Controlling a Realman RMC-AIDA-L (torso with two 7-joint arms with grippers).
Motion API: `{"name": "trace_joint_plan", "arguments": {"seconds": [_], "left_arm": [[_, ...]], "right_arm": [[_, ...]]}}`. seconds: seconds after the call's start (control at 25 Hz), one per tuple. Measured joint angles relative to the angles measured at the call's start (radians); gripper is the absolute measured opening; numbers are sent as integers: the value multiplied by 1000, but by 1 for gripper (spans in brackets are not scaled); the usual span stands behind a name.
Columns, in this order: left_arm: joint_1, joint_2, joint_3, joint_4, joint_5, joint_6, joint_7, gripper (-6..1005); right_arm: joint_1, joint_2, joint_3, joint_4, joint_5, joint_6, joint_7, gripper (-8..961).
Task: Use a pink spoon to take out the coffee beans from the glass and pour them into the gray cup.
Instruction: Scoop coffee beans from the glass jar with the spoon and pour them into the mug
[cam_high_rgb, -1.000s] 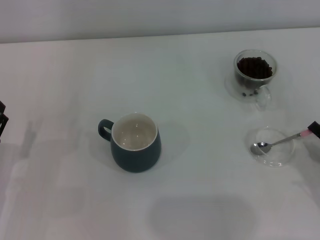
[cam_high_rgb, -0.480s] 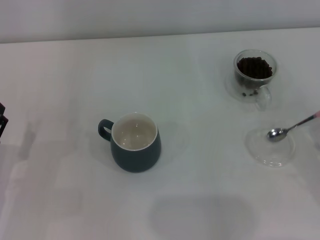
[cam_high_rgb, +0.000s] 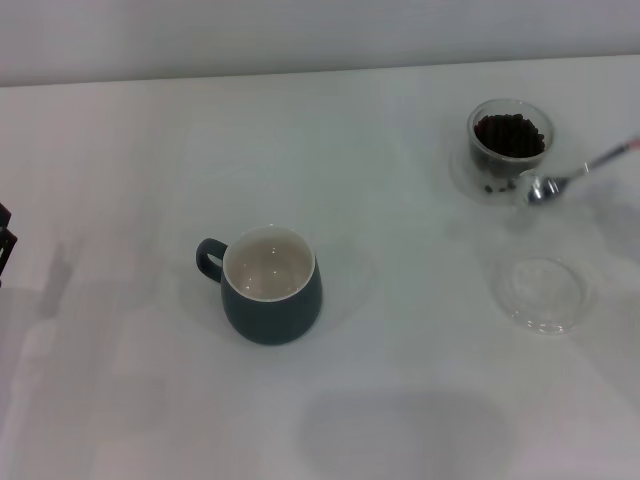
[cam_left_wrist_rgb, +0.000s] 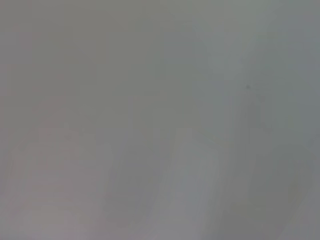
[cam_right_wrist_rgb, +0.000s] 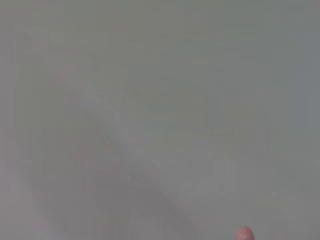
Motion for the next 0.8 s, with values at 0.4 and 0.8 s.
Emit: {"name": "trace_joint_plan", "arguments": {"seconds": [0.4, 0.8], "left_arm": [[-6, 0, 0, 0, -1, 9, -1, 775], [-8, 0, 0, 0, -24, 10, -1, 775]], "right_arm": [[144, -2, -1, -150, -7, -58, -72, 141], [195, 6, -18, -209, -111, -174, -213, 138]]}}
